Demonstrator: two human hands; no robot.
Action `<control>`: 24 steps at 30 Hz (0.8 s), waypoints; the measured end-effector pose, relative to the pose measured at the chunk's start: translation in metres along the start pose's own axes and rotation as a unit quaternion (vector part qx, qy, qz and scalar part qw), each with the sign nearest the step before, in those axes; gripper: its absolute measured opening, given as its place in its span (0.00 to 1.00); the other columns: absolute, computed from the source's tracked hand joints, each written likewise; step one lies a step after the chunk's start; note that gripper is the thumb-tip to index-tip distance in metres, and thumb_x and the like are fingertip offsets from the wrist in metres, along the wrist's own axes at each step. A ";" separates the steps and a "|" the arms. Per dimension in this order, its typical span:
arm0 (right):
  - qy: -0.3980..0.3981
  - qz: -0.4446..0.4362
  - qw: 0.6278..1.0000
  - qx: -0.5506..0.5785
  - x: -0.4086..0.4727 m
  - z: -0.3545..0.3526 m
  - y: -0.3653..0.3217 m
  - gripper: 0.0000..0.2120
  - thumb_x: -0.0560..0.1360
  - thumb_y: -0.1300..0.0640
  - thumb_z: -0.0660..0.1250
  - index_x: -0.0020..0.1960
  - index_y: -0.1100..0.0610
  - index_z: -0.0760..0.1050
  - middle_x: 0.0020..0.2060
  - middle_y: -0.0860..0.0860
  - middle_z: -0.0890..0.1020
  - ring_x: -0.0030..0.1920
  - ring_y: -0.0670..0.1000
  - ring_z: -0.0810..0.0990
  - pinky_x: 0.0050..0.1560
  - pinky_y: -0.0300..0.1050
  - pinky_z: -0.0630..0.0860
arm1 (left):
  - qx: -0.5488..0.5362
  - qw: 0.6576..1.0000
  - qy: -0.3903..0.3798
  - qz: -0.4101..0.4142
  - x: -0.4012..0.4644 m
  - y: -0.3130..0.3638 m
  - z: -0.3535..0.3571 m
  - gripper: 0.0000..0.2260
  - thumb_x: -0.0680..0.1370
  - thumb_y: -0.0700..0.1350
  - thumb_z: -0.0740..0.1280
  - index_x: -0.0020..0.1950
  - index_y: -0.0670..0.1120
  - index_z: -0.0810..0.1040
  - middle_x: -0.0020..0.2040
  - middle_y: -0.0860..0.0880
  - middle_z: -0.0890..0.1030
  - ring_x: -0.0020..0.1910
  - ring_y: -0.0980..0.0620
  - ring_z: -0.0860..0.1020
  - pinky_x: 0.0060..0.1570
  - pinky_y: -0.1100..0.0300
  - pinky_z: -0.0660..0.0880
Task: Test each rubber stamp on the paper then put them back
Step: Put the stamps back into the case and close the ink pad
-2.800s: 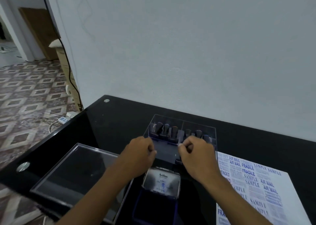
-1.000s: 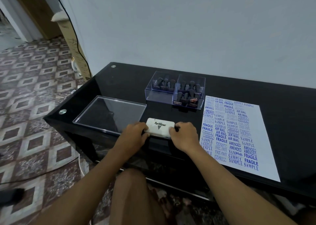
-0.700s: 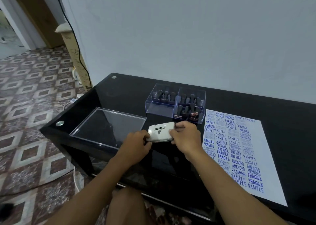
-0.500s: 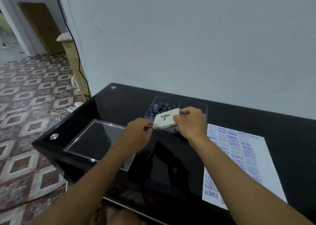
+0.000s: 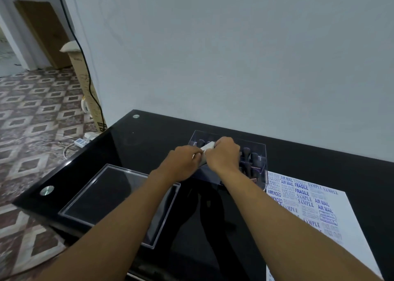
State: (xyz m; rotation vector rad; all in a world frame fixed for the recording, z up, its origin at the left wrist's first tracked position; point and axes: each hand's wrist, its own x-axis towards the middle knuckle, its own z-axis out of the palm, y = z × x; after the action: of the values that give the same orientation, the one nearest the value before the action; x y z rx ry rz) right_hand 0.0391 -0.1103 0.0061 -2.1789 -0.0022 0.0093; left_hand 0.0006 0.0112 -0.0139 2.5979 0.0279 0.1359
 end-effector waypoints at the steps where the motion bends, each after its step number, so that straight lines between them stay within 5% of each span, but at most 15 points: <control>1: 0.000 0.006 1.000 -0.008 0.002 0.004 0.003 0.07 0.70 0.62 0.68 0.48 0.62 0.77 0.47 0.58 0.80 0.46 0.57 0.79 0.30 0.37 0.65 | 0.022 1.000 -0.009 -0.004 0.001 -0.001 0.003 0.15 0.79 0.49 0.54 0.56 0.49 0.79 0.50 0.48 0.81 0.48 0.46 0.78 0.56 0.45 0.73; 8: -0.042 0.037 0.995 -0.083 0.006 0.005 0.005 0.14 0.72 0.62 0.71 0.56 0.63 0.75 0.54 0.59 0.79 0.54 0.58 0.79 0.40 0.43 0.71 | 0.116 0.993 -0.021 0.009 0.001 0.000 0.011 0.14 0.82 0.49 0.53 0.59 0.51 0.77 0.54 0.49 0.81 0.52 0.45 0.77 0.57 0.47 0.68; 11: -0.102 0.008 0.984 -0.149 0.005 -0.001 -0.006 0.02 0.72 0.63 0.66 0.43 0.63 0.74 0.41 0.57 0.79 0.39 0.54 0.79 0.30 0.40 0.70 | 0.143 0.989 -0.030 0.018 -0.001 0.002 0.011 0.12 0.82 0.48 0.53 0.49 0.49 0.76 0.50 0.48 0.80 0.48 0.45 0.77 0.52 0.48 0.68; 13: -0.147 0.001 0.972 -0.183 0.003 0.000 -0.012 0.06 0.73 0.64 0.61 0.39 0.63 0.74 0.36 0.58 0.80 0.34 0.54 0.81 0.30 0.41 0.76 | 0.156 0.987 -0.043 0.016 -0.002 0.004 0.011 0.08 0.80 0.45 0.54 0.45 0.50 0.71 0.49 0.47 0.80 0.48 0.44 0.76 0.51 0.49 0.68; 16: -0.216 0.017 0.954 -0.208 0.002 0.007 -0.018 0.13 0.77 0.62 0.56 0.56 0.68 0.74 0.49 0.65 0.81 0.39 0.60 0.85 0.42 0.50 0.83 | 0.158 0.985 -0.071 -0.006 -0.001 0.002 0.012 0.09 0.79 0.44 0.55 0.51 0.47 0.74 0.52 0.45 0.80 0.51 0.42 0.77 0.56 0.47 0.70; 19: -0.252 0.044 0.946 -0.200 0.003 0.013 -0.019 0.17 0.80 0.60 0.53 0.67 0.64 0.69 0.63 0.66 0.71 0.42 0.64 0.84 0.45 0.55 0.83 | 0.160 0.983 -0.089 -0.010 0.000 0.001 0.015 0.12 0.79 0.45 0.55 0.57 0.45 0.75 0.54 0.44 0.80 0.52 0.41 0.76 0.57 0.47 0.70; 24: -0.269 0.064 0.941 -0.194 0.001 0.013 -0.020 0.19 0.82 0.60 0.51 0.72 0.63 0.63 0.66 0.67 0.67 0.44 0.65 0.83 0.46 0.55 0.83 | 0.163 0.981 -0.106 -0.001 0.004 -0.003 0.017 0.12 0.80 0.45 0.55 0.57 0.45 0.75 0.54 0.45 0.80 0.48 0.45 0.76 0.54 0.49 0.73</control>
State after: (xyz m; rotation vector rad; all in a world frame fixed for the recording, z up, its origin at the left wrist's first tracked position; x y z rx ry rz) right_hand 0.0400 -0.0882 0.0149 -2.4958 -0.1882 0.7331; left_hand 0.0062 0.0054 -0.0300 2.9245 -0.0256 -0.1604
